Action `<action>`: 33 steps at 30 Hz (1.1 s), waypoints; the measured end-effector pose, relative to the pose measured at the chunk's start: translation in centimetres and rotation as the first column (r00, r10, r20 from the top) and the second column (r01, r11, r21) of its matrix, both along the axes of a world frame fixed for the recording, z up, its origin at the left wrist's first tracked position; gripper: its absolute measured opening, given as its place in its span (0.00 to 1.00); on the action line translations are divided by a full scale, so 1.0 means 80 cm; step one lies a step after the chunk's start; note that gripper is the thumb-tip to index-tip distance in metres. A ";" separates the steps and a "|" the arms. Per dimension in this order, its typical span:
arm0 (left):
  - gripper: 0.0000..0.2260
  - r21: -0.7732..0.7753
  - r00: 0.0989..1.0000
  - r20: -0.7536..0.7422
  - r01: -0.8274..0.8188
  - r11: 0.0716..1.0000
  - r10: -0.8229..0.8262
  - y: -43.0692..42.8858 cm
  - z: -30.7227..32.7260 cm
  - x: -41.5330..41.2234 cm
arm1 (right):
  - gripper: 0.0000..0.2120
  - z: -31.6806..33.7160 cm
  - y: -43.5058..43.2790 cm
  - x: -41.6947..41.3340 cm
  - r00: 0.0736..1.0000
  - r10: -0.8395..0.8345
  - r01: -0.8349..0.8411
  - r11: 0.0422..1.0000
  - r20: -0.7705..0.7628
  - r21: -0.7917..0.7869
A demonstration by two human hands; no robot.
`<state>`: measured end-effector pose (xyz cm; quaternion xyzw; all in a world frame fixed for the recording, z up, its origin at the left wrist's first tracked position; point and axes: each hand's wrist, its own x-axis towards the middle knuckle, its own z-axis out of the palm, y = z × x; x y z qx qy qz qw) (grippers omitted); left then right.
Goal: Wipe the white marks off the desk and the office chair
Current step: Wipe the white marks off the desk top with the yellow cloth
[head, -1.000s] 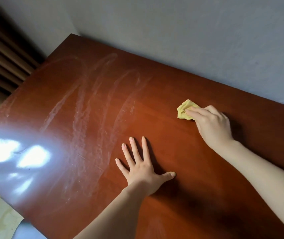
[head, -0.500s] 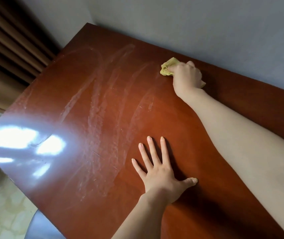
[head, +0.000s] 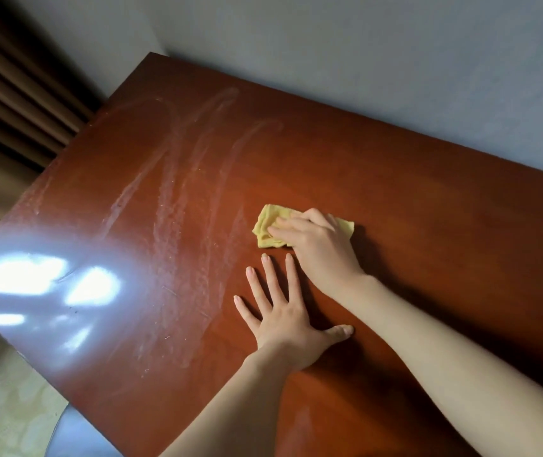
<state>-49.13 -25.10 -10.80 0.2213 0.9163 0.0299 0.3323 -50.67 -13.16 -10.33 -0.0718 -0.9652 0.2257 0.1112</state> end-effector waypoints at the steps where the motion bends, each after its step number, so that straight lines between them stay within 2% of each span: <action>1: 0.58 -0.003 1.000 -0.001 -0.001 1.000 0.001 0.000 0.000 0.000 | 0.16 0.000 0.004 0.017 1.000 -0.014 0.014 1.000 -0.011 -0.002; 7: 0.58 -0.001 0.999 0.034 -0.019 1.000 0.019 0.001 0.006 -0.001 | 0.17 -0.001 0.065 0.108 0.981 -0.188 0.191 0.980 -0.043 0.065; 12: 0.59 -0.021 0.998 0.050 -0.026 0.999 0.027 0.003 0.008 0.000 | 0.17 0.001 0.131 0.143 0.913 -0.404 0.408 0.906 -0.056 0.111; 17: 0.59 -0.005 0.999 0.046 -0.025 1.000 0.025 0.002 0.005 0.000 | 0.16 -0.001 0.179 0.107 0.864 -0.503 0.499 0.850 -0.022 0.172; 21: 0.59 -0.005 0.999 0.033 -0.023 1.000 0.023 0.001 0.004 0.003 | 0.17 -0.002 0.206 0.043 0.804 -0.594 0.592 0.802 0.010 0.077; 25: 0.60 -0.021 1.000 0.027 -0.015 1.000 0.016 0.001 0.005 0.003 | 0.16 0.000 0.207 -0.032 0.804 -0.593 0.591 0.805 0.046 0.050; 33: 0.59 -0.013 0.999 0.049 -0.002 1.000 0.003 0.001 0.004 0.001 | 0.17 -0.002 0.131 -0.152 0.898 -0.426 0.430 0.903 0.110 -0.009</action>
